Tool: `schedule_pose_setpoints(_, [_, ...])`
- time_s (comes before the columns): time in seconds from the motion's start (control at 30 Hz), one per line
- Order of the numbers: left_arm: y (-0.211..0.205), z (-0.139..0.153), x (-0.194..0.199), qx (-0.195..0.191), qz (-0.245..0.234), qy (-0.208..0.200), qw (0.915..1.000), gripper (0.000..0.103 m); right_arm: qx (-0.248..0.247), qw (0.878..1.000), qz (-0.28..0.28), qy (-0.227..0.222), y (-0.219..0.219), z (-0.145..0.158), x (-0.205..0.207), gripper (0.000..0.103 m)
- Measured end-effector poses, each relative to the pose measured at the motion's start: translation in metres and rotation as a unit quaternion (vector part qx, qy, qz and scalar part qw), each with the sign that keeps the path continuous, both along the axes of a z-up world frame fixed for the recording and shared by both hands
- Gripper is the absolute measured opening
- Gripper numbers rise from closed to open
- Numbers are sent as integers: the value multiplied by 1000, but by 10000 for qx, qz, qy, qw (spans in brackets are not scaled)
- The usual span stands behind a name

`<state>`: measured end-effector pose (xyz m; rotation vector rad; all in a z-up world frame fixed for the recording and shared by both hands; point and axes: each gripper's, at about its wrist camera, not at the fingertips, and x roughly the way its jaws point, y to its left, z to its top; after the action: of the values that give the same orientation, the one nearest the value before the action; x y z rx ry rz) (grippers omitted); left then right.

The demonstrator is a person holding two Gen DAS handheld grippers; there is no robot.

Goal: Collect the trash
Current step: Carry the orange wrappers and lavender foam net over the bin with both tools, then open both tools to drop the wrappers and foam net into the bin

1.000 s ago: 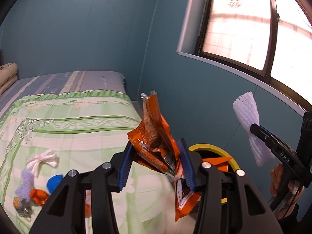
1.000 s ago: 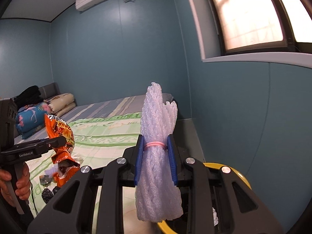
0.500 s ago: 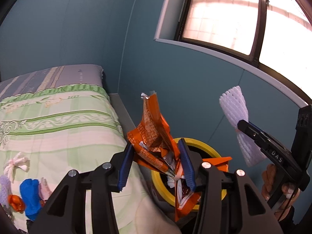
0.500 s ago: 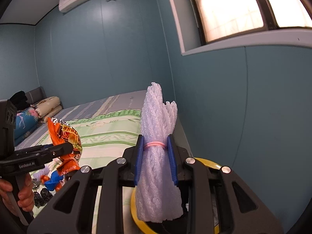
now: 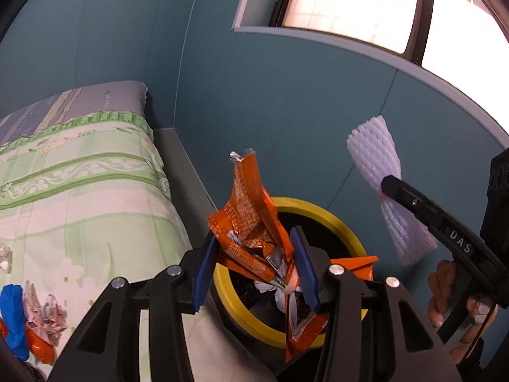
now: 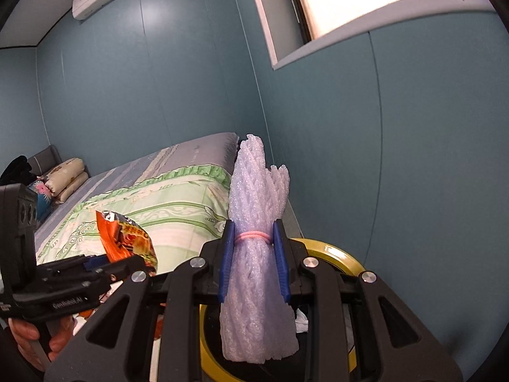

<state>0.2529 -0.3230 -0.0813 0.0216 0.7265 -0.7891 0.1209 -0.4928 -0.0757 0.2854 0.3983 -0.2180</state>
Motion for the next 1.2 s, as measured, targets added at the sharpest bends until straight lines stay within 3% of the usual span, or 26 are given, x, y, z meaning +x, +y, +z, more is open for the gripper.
schedule_pose_setpoints(0.47, [-34, -52, 10, 238, -154, 461, 9985, 44, 410, 9978, -171, 485, -29, -40, 17, 23])
schedule_pose_setpoints(0.73, [-45, -61, 3, 263, -218, 481, 9983, 44, 580, 9960, -215, 653, -34, -55, 21, 24])
schedule_pose_setpoints(0.83, [-47, -61, 3, 227, -240, 501, 9982, 50, 620, 9960, -216, 613, -39, -56, 16, 25])
schedule_pose_setpoints(0.9, [-45, -62, 4, 203, -201, 520, 9982, 60, 607, 9961, -241, 600, -41, -55, 16, 30])
schedule_pose_setpoints(0.93, [-43, -63, 4, 190, -149, 529, 9983, 73, 612, 9960, -269, 585, -42, -54, 16, 32])
schedule_pose_setpoints(0.97, [-40, -62, 5, 145, -79, 521, 9985, 77, 623, 9960, -282, 579, -44, -53, 16, 35])
schedule_pose_setpoints(1.2, [-20, -52, 11, -16, 57, 530, 9986, 77, 599, 9962, -368, 505, -45, -44, 13, 37])
